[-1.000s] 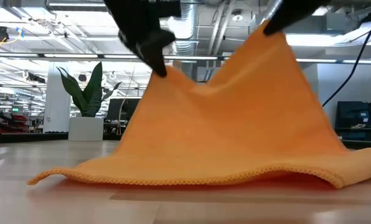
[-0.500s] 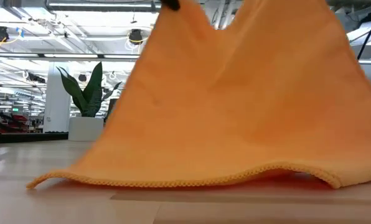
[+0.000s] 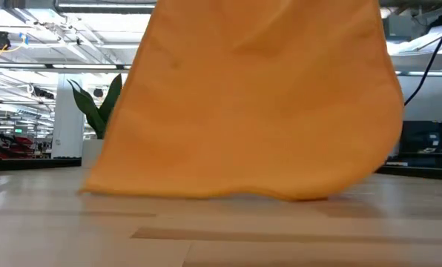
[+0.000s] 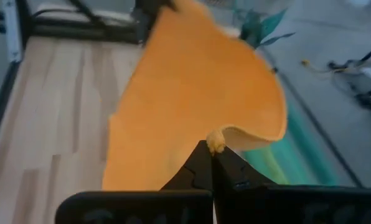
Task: Roll microfiber towels into tight, uniform cylinder then place into a basket
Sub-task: Fold the orange towel
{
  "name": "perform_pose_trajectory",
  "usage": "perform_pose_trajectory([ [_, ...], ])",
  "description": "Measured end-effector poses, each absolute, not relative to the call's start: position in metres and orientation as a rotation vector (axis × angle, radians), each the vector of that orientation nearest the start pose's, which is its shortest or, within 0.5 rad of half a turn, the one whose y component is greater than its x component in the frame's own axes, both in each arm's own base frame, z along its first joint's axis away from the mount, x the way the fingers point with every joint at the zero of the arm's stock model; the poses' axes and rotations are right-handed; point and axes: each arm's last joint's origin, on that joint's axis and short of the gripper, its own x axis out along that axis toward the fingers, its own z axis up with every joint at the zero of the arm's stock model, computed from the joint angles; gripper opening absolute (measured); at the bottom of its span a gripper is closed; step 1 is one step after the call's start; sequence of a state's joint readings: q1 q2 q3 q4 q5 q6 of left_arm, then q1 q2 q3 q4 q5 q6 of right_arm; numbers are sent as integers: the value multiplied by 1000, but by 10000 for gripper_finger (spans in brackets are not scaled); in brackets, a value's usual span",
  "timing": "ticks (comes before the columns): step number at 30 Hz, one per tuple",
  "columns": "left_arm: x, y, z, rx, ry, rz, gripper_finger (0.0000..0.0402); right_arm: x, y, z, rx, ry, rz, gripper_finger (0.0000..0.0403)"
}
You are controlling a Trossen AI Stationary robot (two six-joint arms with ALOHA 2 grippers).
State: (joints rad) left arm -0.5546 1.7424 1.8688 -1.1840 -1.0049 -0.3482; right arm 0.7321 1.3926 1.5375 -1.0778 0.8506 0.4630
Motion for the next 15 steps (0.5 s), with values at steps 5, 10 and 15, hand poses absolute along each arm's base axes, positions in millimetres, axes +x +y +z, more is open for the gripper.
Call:
perform_pose_trajectory([
  [5, 289, -179, 394, 562, 594, 517, 1, 201, 157, 402, -280, 506, -348, 8],
  [10, 279, -191, 401, 632, 537, 534, 1, 195, 160, 414, -298, 461, -345, 8],
  [15, 275, -195, 407, 585, 536, 488, 1, 189, 167, 419, -258, 484, -245, 8],
])
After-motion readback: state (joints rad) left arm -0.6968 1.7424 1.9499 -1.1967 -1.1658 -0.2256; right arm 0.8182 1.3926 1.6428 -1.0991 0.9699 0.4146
